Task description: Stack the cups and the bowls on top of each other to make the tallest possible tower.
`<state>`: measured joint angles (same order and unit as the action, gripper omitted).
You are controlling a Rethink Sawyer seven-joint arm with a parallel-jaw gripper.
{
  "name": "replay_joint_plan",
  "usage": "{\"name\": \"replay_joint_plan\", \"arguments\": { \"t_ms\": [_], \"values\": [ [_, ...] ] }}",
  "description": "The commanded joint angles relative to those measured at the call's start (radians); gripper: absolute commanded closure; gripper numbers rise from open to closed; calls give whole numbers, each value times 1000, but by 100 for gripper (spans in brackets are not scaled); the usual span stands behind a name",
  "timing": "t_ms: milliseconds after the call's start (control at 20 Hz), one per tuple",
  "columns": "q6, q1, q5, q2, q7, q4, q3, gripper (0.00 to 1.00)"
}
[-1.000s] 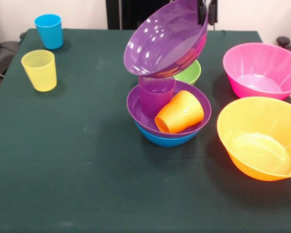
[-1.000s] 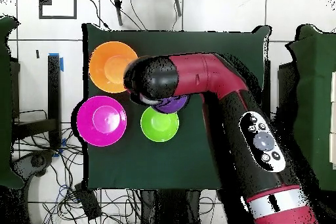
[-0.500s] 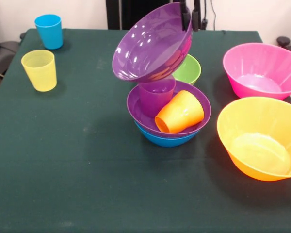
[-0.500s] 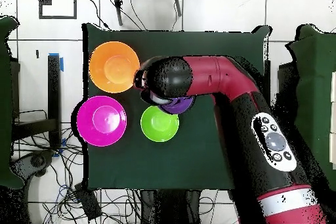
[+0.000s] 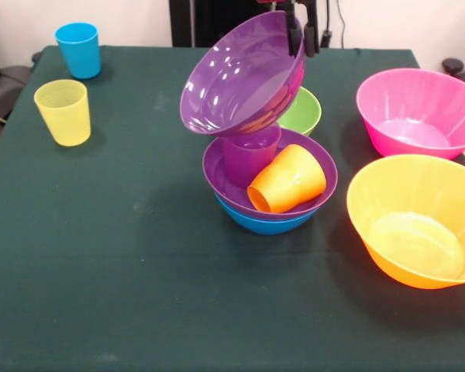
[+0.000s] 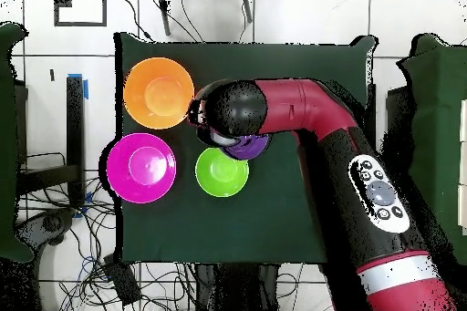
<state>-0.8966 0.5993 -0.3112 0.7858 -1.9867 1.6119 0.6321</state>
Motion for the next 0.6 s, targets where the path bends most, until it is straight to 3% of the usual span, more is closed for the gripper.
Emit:
{"name": "replay_joint_plan", "arguments": {
  "t_ms": [50,600],
  "values": [
    [47,-56,-115,-19,51,-14,-46,100],
    [31,-51,-80,-61,33,-43,-32,100]
  ]
}}
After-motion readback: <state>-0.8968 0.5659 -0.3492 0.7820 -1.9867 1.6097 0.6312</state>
